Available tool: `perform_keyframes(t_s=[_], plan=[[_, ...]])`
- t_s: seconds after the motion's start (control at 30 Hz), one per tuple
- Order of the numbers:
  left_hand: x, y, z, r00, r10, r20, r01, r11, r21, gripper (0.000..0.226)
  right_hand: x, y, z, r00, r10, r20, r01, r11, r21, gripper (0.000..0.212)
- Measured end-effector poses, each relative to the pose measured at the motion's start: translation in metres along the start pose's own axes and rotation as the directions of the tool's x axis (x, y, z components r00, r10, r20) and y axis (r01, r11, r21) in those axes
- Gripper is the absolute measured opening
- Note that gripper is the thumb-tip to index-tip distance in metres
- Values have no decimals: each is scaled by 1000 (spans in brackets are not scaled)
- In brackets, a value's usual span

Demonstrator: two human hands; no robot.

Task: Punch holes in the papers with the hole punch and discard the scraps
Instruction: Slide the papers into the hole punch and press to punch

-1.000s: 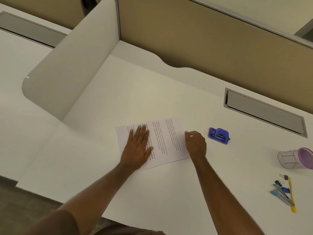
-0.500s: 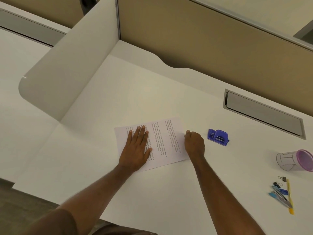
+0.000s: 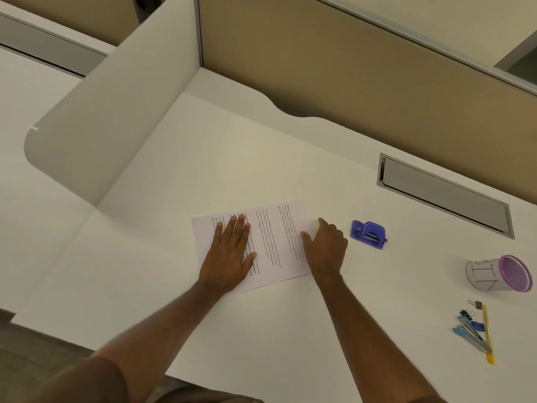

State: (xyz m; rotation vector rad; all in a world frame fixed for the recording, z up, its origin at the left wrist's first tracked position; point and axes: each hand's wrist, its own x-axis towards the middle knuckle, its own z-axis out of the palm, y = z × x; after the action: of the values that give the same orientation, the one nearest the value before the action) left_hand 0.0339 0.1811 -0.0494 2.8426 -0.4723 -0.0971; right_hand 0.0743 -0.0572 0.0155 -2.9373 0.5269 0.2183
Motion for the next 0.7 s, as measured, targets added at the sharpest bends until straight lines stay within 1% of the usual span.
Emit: perform_keyframes(t_s=[0.1, 0.2, 0.3, 0.37, 0.47, 0.57, 0.6, 0.7], plan=[[0, 1, -1, 1000, -3, 1, 3, 1000, 0, 71, -3, -10, 4, 1000, 15, -2, -15, 1000, -9, 57], [-1, 1, -1, 1000, -3, 5, 3, 1000, 5, 71, -1, -16, 2, 994, 109, 13, -109, 993, 46, 50], [0, 1, -3, 1000, -5, 2, 5, 1000, 1, 71, 10, -16, -3, 974, 198, 109, -213, 965, 153, 47], [-1, 1, -2, 1000, -4, -1, 4, 1000, -1, 71, 18, -13, -6, 957, 223, 183, -255, 951, 173, 48], [-1, 1, -1, 1000, -2, -1, 2, 1000, -1, 71, 28, -12, -8, 938, 236, 253, -281, 946, 159, 42], [0, 0, 0, 1000, -2, 5, 2, 1000, 2, 71, 34, -13, -9, 928, 228, 295, -288, 941, 179, 24], [1, 0, 0, 1000, -3, 7, 3, 1000, 0, 71, 35, -13, -9, 926, 225, 304, -289, 939, 187, 21], [0, 0, 1, 1000, -4, 6, 4, 1000, -6, 71, 38, -12, -10, 926, 183, 330, -259, 944, 204, 22]])
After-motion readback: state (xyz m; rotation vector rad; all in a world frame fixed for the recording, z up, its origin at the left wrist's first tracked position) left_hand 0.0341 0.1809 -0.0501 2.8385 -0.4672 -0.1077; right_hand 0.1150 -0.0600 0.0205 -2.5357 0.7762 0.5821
